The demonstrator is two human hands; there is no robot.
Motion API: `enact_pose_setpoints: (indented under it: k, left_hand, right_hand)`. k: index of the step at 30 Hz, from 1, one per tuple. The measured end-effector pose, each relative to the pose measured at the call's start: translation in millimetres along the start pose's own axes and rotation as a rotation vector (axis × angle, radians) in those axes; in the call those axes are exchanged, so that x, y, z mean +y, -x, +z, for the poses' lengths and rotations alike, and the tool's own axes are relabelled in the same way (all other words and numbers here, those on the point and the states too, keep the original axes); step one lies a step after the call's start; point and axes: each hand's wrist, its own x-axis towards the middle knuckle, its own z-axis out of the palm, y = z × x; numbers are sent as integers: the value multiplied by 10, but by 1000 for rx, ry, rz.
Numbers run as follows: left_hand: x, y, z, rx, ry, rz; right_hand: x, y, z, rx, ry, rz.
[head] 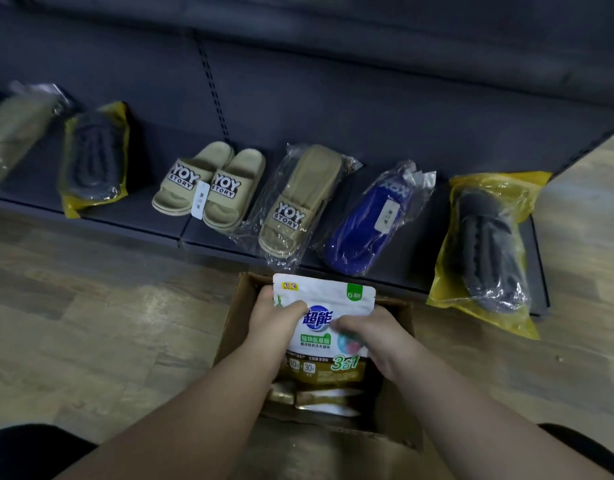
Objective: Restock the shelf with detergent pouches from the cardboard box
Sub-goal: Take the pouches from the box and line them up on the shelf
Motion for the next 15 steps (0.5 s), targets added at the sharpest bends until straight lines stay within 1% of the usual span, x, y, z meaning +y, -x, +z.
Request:
enact_pose_setpoints:
  k: [3,7,11,15]
  left_hand:
    - [230,137,-10,-2,49,136]
    - [702,288,-18,-19,27,319]
    - [1396,469,30,-45,76,525]
    - [2167,789,82,-122,196,721]
  right_hand:
    - [-273,139,-7,-20,-7,-79]
    - [-726,305,-54,-11,-49,-215]
    - [-1362,544,-147,9,-73,-378]
    - [-2126,961,-327,-17,-69,-624]
